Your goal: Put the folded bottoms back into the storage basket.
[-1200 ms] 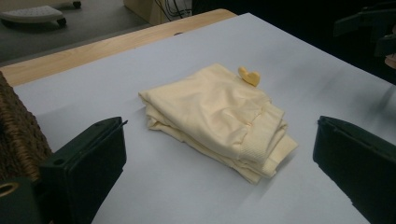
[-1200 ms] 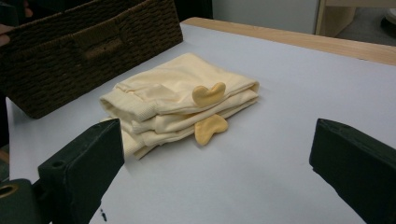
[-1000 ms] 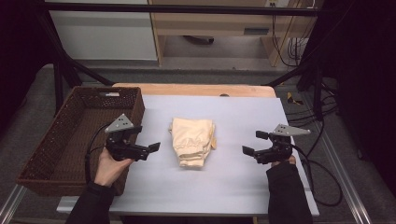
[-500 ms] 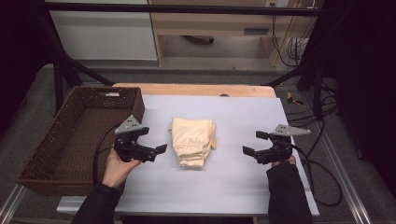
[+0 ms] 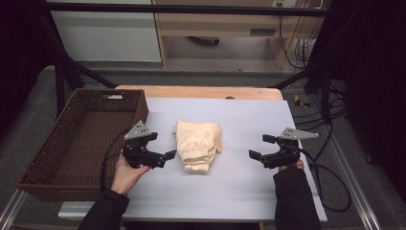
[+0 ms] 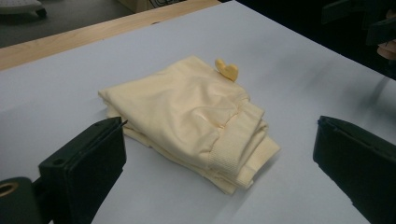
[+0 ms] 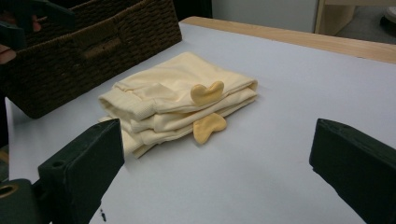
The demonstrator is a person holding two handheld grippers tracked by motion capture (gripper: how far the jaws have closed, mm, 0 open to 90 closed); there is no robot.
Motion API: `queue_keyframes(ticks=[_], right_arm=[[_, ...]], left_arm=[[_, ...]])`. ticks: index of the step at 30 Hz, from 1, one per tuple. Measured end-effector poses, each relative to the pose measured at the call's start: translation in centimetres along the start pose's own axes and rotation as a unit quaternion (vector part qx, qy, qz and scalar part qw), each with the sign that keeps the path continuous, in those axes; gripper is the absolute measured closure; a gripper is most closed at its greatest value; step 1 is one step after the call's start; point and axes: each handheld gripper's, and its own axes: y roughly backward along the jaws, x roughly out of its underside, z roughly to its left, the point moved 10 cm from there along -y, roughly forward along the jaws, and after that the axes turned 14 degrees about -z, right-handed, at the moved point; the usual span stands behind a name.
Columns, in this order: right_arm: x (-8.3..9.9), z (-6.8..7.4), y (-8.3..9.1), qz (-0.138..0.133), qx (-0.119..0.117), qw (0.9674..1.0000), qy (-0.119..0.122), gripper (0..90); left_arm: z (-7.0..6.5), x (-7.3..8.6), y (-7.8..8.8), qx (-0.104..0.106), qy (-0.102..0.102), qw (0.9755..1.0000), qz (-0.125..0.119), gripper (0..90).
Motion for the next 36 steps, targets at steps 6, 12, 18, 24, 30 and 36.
queue_keyframes(ticks=[6, 12, 18, 24, 30, 36], right_arm=[[0.0, 0.0, 0.0, 0.0, 0.0, 1.0, 0.0, 3.3], [0.0, 0.0, 0.0, 0.0, -0.001, 1.0, 0.001, 3.3], [0.0, 0.1, 0.0, 0.001, -0.002, 1.0, 0.001, 3.3], [0.0, 0.0, 0.0, 0.0, -0.001, 1.0, 0.001, 3.3], [0.0, 0.1, 0.0, -0.001, -0.002, 1.0, 0.001, 3.3], [-0.1, 0.1, 0.0, -0.001, -0.002, 1.0, 0.001, 3.3]], left_arm=[[-0.4, 0.4, -0.7, 0.002, 0.004, 1.0, 0.008, 2.5], [-0.5, 0.6, -1.4, 0.003, 0.004, 0.9999, 0.013, 2.5], [-0.6, 0.6, -2.0, 0.001, 0.005, 0.9999, 0.014, 2.5], [-0.5, 0.6, -2.7, -0.004, 0.002, 0.9998, 0.017, 2.5], [-0.3, 0.9, -3.7, -0.013, 0.002, 0.9996, 0.025, 2.5], [-0.4, 0.8, -4.6, -0.007, 0.008, 0.9997, 0.023, 2.5]])
